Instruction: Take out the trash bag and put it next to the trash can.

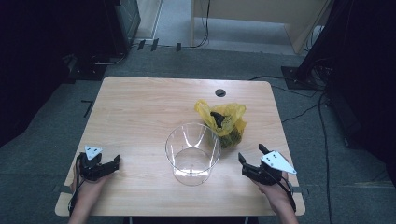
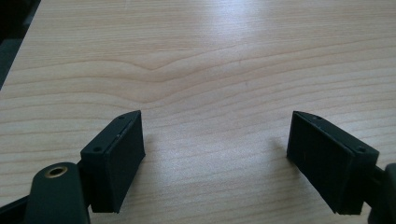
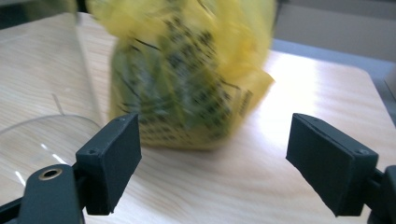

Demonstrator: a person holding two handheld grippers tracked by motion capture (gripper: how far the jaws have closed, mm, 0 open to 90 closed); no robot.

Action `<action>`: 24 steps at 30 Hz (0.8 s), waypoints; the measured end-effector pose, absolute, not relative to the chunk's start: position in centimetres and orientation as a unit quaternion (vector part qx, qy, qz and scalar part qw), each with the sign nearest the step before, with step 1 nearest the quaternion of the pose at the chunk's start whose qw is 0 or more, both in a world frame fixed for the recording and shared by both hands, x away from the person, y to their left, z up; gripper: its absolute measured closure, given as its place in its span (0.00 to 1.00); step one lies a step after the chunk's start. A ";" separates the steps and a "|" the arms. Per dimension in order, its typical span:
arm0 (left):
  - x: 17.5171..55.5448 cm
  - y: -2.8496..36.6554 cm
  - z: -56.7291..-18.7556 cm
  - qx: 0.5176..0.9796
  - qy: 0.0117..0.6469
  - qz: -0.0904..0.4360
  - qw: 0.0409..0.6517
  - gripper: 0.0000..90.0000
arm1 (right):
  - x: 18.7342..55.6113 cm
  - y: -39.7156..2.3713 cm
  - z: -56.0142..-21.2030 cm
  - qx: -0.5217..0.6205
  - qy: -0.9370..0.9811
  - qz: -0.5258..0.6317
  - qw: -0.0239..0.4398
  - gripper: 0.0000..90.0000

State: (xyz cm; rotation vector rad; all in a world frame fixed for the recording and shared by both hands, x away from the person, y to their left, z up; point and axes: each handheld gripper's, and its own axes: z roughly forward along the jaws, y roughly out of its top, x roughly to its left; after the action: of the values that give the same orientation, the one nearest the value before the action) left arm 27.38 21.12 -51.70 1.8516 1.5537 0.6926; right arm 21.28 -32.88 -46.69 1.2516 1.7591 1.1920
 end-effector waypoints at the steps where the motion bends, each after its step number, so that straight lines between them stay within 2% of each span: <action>1: 27.4 21.1 -51.7 0.700 0.588 0.262 0.309 0.20 | 21.2 -33.2 -46.9 0.482 0.672 0.455 0.331 0.19; 14: 27.1 21.0 -51.7 0.699 0.589 0.262 0.308 0.20 | 20.0 -38.3 -50.4 0.553 0.670 0.385 0.310 0.09; 24: 26.8 21.0 -51.7 0.700 0.589 0.263 0.307 0.20 | 18.2 -42.0 -52.2 0.610 0.661 0.337 0.277 0.05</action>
State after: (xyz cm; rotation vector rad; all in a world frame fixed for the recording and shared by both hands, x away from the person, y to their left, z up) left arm 26.83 20.96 -51.70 1.8512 1.5568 0.6962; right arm 18.20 -42.01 -52.22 1.6391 1.7759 0.9056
